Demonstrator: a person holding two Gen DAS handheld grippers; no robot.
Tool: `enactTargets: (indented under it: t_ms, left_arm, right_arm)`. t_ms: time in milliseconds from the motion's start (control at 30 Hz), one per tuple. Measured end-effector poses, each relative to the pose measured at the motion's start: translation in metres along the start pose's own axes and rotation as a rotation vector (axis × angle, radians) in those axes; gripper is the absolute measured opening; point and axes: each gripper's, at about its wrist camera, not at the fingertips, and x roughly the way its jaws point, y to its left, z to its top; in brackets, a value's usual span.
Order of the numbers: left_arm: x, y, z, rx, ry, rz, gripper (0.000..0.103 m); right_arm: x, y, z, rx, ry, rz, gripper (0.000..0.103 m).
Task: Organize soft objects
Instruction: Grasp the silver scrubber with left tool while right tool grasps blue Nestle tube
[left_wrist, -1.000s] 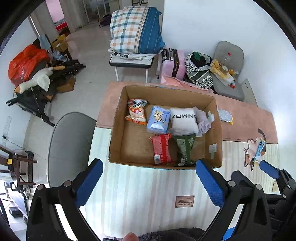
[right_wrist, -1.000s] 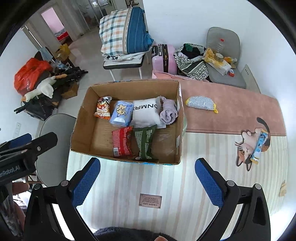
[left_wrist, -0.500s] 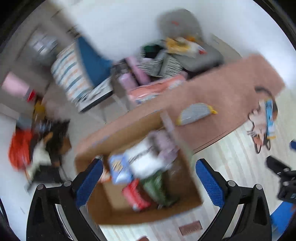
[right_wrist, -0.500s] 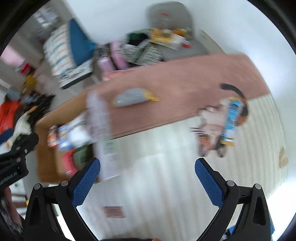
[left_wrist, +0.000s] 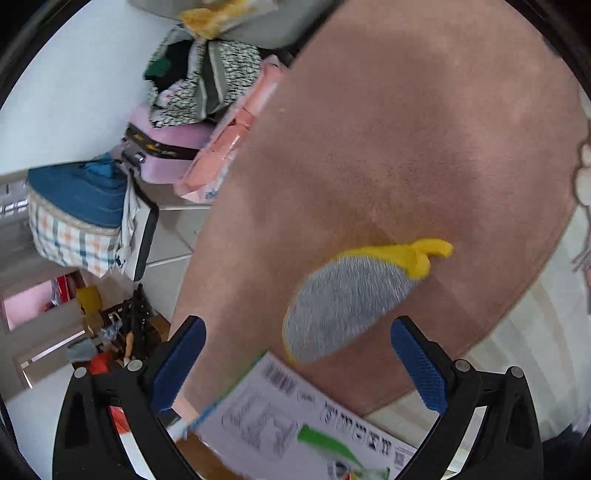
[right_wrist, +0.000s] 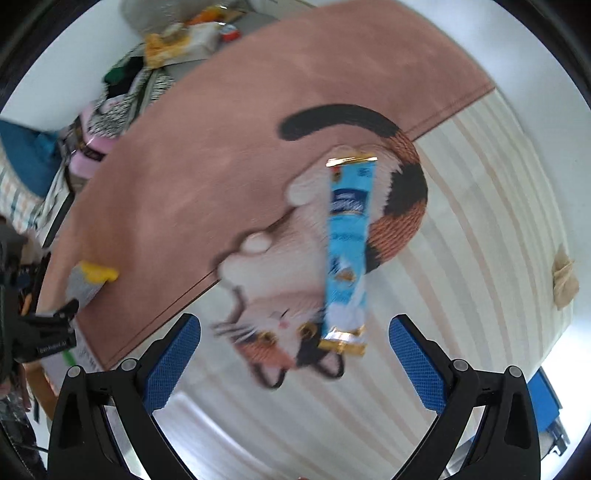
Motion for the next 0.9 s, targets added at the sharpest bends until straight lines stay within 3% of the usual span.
enactTargets:
  t_ms: [167, 267, 300, 333, 367, 533, 633, 667, 733, 767, 900]
  left_arm:
    - [0.023, -0.012, 0.017, 0.112, 0.083, -0.03, 0.102]
    - [0.027, -0.019, 0.021, 0.118, 0.089, -0.046, 0.09]
    - [0.025, -0.018, 0.021, 0.097, 0.089, -0.072, 0.083]
    - [0.022, -0.016, 0.022, 0.063, 0.084, -0.123, 0.064]
    - [0.02, -0.013, 0.022, 0.027, 0.086, -0.162, 0.057]
    - [0.014, 0.001, 0.025, -0.142, 0.082, -0.279, 0.055]
    - [0.012, 0.009, 0.026, -0.221, 0.073, -0.313, 0.053]
    - [0.011, 0.014, 0.026, -0.243, 0.067, -0.325, 0.053]
    - [0.008, 0.02, 0.024, -0.283, 0.067, -0.365, 0.053]
    - [0.005, 0.025, 0.023, -0.314, 0.063, -0.394, 0.053]
    - [-0.013, 0.04, 0.005, -0.406, 0.033, -0.503, 0.052]
  right_arm:
    - [0.034, -0.023, 0.029, 0.033, 0.064, 0.002, 0.103]
    - [0.053, -0.034, 0.044, 0.046, 0.094, 0.0, 0.103]
    - [0.057, -0.036, 0.047, 0.047, 0.1, -0.007, 0.103]
    - [0.063, -0.038, 0.051, 0.046, 0.113, -0.009, 0.103]
    - [0.068, -0.039, 0.053, 0.045, 0.125, -0.006, 0.103]
    - [0.087, -0.032, 0.06, 0.012, 0.159, -0.01, 0.094]
    - [0.099, -0.027, 0.059, -0.006, 0.177, -0.034, 0.079]
    - [0.097, -0.024, 0.058, -0.018, 0.158, -0.056, 0.069]
    - [0.092, -0.018, 0.054, -0.033, 0.123, -0.076, 0.04]
    - [0.089, -0.016, 0.053, -0.029, 0.115, -0.08, 0.02]
    - [0.082, -0.005, 0.043, -0.053, 0.121, -0.049, 0.015]
